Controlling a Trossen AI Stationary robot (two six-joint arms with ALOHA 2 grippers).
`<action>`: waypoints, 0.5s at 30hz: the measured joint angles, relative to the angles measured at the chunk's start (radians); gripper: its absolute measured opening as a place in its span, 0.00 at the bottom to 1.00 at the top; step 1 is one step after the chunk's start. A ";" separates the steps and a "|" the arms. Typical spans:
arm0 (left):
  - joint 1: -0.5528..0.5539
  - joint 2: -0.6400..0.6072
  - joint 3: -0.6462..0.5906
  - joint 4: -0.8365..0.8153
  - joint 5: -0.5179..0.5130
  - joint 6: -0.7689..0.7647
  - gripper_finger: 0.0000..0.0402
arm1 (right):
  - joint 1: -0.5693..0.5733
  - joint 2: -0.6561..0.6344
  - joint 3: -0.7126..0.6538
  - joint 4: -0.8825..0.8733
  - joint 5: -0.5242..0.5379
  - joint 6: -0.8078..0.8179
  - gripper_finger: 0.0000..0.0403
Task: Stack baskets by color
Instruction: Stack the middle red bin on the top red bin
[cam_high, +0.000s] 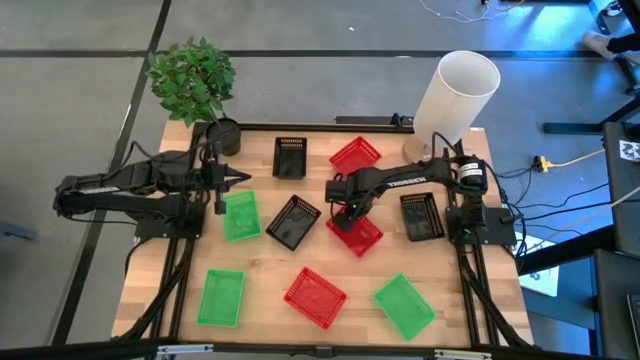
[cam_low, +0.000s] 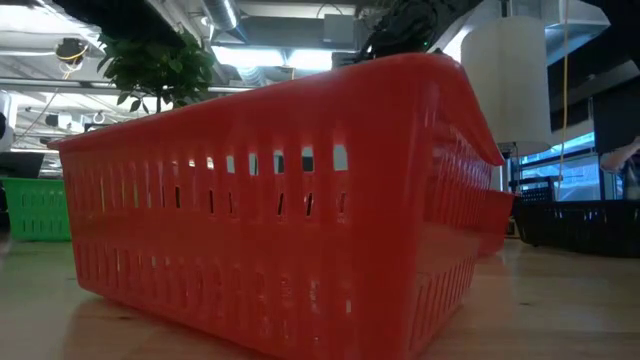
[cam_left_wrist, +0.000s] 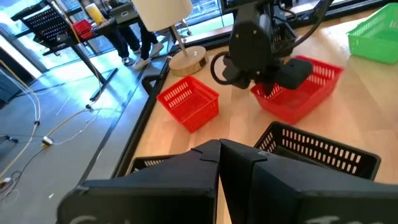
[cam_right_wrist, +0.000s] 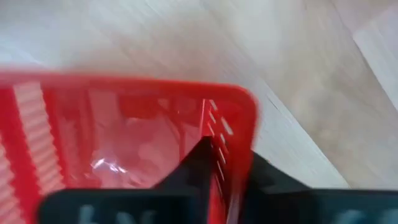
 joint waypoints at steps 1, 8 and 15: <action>0.000 0.000 0.000 -0.009 0.000 0.000 0.00 | 0.000 -0.001 0.000 0.010 -0.003 -0.002 0.04; 0.000 0.000 0.000 -0.078 0.000 0.000 0.00 | -0.001 -0.004 0.060 0.019 0.002 0.075 0.01; 0.000 -0.001 0.000 -0.130 0.000 0.000 0.00 | -0.025 -0.004 0.249 -0.045 0.100 0.282 0.00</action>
